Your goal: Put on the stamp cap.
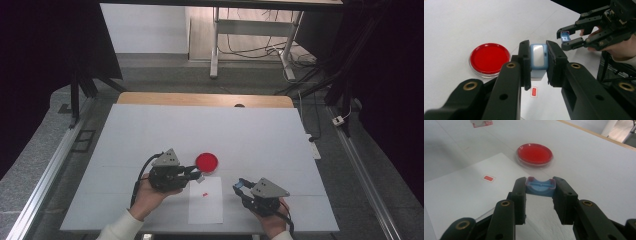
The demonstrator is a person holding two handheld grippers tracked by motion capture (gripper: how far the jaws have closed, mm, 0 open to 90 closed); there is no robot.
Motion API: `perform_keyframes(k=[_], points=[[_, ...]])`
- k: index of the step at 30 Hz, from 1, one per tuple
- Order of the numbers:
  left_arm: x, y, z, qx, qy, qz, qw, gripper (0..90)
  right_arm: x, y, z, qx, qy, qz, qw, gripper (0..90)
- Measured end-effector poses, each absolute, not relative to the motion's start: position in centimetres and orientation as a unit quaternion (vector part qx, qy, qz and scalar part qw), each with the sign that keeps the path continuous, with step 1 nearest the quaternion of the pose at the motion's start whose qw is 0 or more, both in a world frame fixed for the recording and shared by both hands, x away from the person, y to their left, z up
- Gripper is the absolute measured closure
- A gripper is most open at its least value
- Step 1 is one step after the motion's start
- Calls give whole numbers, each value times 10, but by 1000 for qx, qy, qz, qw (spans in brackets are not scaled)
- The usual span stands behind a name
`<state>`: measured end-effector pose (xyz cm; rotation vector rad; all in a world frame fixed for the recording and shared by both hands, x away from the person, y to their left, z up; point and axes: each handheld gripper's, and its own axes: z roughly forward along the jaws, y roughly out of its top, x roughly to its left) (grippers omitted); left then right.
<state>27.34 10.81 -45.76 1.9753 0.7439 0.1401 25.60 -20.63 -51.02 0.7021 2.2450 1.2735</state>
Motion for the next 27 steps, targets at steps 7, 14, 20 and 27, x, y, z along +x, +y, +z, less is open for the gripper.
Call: perform_keyframes(k=[7, 14, 20, 27], points=[[274, 105, -458, 817, 300, 54, 490, 754, 254, -194, -513, 256, 815, 476, 210, 637], [276, 102, -458, 820, 296, 54, 487, 754, 255, -185, -515, 249, 816, 475, 214, 637], [276, 100, -457, 819, 296, 53, 489, 754, 255, -172, -516, 244, 816, 476, 218, 637], [277, 99, -457, 816, 298, 53, 493, 754, 255, -156, -517, 226, 823, 475, 216, 637]])
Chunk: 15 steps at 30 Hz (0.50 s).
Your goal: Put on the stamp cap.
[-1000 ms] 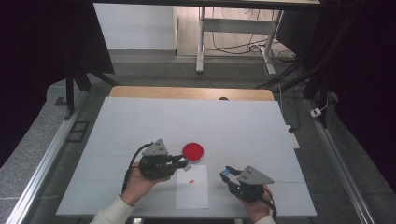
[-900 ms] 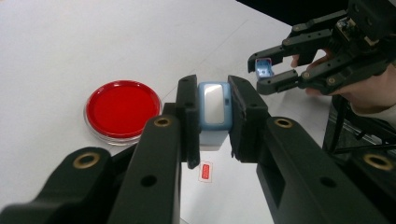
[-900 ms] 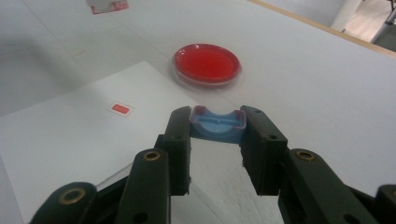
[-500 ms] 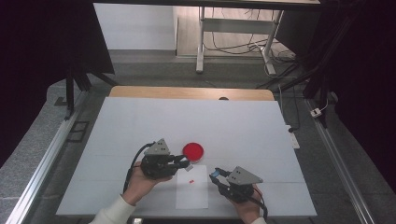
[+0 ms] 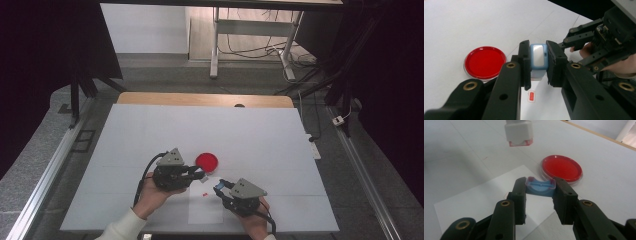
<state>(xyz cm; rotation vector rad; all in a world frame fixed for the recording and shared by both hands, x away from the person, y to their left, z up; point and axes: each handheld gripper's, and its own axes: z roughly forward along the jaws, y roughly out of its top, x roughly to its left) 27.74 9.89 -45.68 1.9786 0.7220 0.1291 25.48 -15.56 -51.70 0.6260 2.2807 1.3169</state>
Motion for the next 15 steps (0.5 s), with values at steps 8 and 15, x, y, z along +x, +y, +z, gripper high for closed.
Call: perform_keyframes(k=[8, 15], points=[[277, 99, -457, 816, 297, 54, 493, 754, 255, -142, -518, 217, 826, 476, 211, 637], [278, 98, -457, 815, 297, 53, 495, 754, 255, -134, -519, 215, 826, 479, 208, 637]])
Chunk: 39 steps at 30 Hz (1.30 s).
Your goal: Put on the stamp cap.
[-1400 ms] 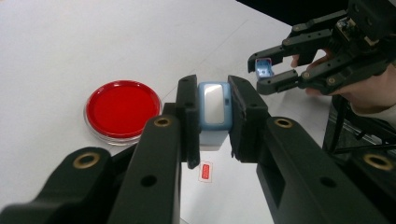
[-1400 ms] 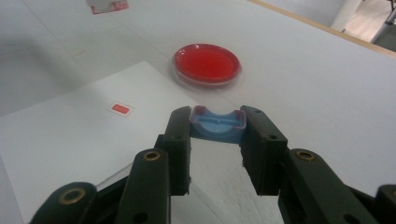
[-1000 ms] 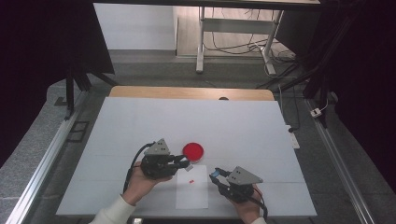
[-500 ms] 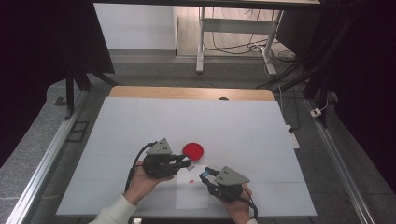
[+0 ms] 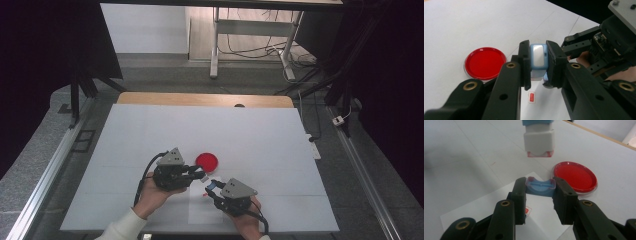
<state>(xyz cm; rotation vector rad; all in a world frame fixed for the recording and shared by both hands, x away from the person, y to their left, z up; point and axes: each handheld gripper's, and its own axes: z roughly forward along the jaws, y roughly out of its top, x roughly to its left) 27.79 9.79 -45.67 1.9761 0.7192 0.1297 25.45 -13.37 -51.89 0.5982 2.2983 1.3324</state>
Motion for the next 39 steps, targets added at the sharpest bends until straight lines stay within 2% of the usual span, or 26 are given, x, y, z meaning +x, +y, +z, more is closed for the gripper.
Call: perform_keyframes(k=[8, 28, 39], points=[[278, 98, -456, 814, 298, 54, 495, 754, 256, -129, -519, 210, 831, 477, 196, 637], [277, 95, -458, 816, 299, 52, 493, 754, 258, -119, -521, 212, 830, 474, 203, 637], [276, 91, -462, 820, 297, 50, 486, 754, 257, -120, -522, 228, 819, 475, 226, 637]])
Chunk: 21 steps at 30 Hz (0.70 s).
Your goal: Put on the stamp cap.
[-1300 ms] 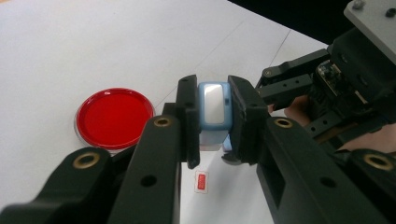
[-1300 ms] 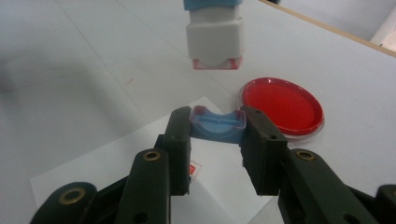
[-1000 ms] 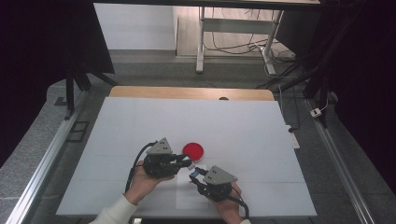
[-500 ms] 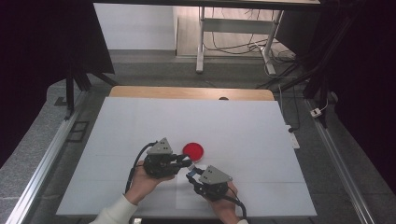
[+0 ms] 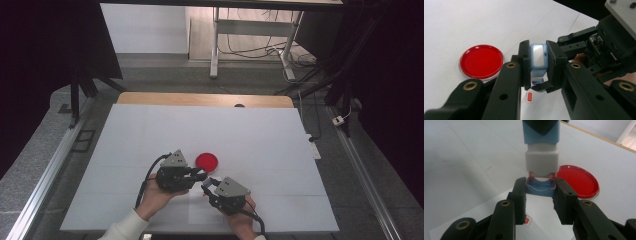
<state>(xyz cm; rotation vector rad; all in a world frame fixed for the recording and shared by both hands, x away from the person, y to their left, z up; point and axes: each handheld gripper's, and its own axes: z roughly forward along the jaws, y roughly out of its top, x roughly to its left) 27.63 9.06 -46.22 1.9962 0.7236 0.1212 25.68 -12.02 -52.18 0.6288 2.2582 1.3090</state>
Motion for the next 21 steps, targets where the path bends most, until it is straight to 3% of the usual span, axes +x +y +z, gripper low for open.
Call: perform_keyframes(k=[21], points=[[276, 87, -465, 821, 299, 50, 484, 754, 256, -121, -523, 230, 815, 477, 235, 638]])
